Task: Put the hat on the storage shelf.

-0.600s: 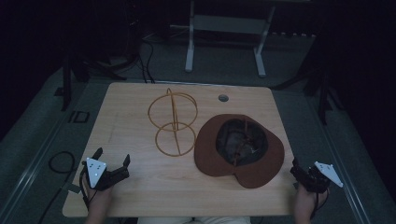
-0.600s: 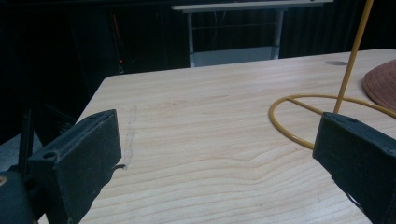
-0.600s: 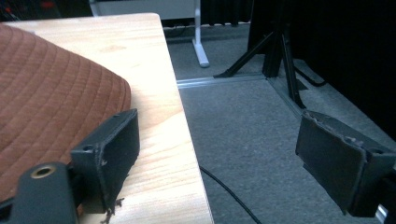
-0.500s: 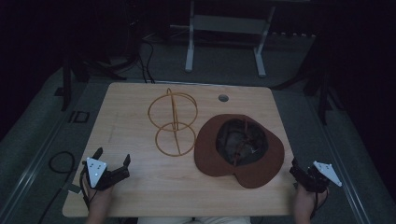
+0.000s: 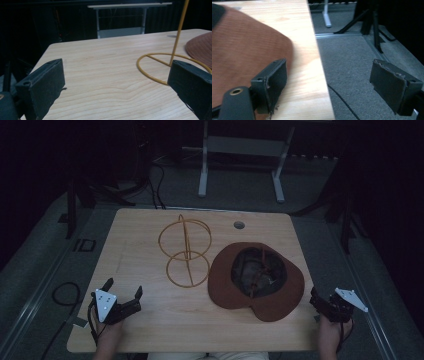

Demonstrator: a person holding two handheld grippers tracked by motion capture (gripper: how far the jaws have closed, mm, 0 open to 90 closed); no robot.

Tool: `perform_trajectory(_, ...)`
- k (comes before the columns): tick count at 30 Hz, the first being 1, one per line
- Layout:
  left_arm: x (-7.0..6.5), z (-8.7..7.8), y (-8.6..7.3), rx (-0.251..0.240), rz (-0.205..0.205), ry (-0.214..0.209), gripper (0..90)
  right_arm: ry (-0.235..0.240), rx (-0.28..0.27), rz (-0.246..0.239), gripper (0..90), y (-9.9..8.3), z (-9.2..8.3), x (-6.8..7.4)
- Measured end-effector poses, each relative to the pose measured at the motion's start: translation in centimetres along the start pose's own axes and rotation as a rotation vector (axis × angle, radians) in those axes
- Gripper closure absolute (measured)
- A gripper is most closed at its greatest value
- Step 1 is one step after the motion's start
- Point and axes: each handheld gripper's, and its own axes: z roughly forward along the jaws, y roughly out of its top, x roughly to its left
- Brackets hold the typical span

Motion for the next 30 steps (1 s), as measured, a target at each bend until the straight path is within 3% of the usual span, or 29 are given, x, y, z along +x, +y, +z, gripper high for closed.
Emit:
perform_trajectory(1, 0.0, 0.0, 0.0, -0.002, -0.002, -0.002, 1.8, 0.022, 0.023, -0.038, 14.2, 1.0, -0.3, 0.5)
perform_trajectory(2, -0.1, 0.0, 0.1, 0.005, -0.004, 0.003, 1.8, 0.022, 0.023, -0.038, 14.2, 1.0, -0.3, 0.5)
perform_trajectory(3, -0.1, 0.0, 0.1, 0.026, 0.009, 0.018, 2.5, 0.064, 0.042, -0.043, 13.8, 2.0, -0.7, 1.1)
perform_trajectory(4, -0.2, 0.0, 0.1, 0.030, 0.015, 0.019, 2.5, 0.064, 0.042, -0.043, 13.8, 2.0, -0.7, 1.1)
perform_trajectory(5, -0.2, 0.1, 0.1, 0.036, 0.017, 0.014, 3.2, 0.105, 0.050, -0.044, 13.3, 2.9, -1.0, 1.8)
perform_trajectory(6, -0.3, 0.1, 0.1, 0.045, 0.026, 0.018, 3.2, 0.105, 0.050, -0.044, 13.3, 2.9, -1.0, 1.8)
perform_trajectory(8, -0.5, 0.2, 0.1, 0.060, 0.048, 0.031, 3.2, 0.150, 0.040, -0.049, 13.2, 3.7, -1.4, 2.6)
perform_trajectory(10, -0.7, 0.1, 0.2, 0.054, 0.039, 0.018, 3.2, 0.166, 0.035, -0.066, 13.0, 4.5, -1.5, 3.5)
perform_trajectory(11, -0.7, 0.1, 0.2, 0.058, 0.039, 0.017, 3.2, 0.167, 0.060, -0.072, 13.4, 5.3, -1.2, 4.5)
perform_trajectory(12, -0.8, 0.1, 0.3, 0.054, 0.041, 0.015, 3.2, 0.167, 0.060, -0.072, 13.4, 5.3, -1.2, 4.5)
perform_trajectory(14, -0.9, 0.0, 0.4, 0.051, 0.030, 0.008, 3.2, 0.216, 0.065, -0.080, 12.0, 6.1, -0.7, 5.7)
perform_trajectory(15, -0.9, -0.1, 0.4, 0.049, 0.026, 0.011, 3.3, 0.216, 0.065, -0.080, 12.0, 6.1, -0.7, 5.7)
perform_trajectory(16, -0.9, -0.1, 0.4, 0.047, 0.018, 0.010, 3.3, 0.256, 0.054, -0.097, 11.9, 6.5, -0.5, 6.7)
perform_trajectory(20, -0.9, 0.0, 0.4, 0.061, 0.008, 0.006, 3.3, 0.267, 0.054, -0.135, 12.6, 7.1, 0.1, 8.3)
perform_trajectory(23, -1.0, 0.0, 0.4, 0.063, 0.003, 0.003, 3.2, 0.266, 0.106, -0.185, 21.5, 7.6, 1.8, 10.0)
perform_trajectory(30, -1.4, 0.0, 0.5, 0.085, -0.010, -0.023, 3.3, 0.249, 0.208, -0.251, 31.0, 7.5, 5.0, 11.6)
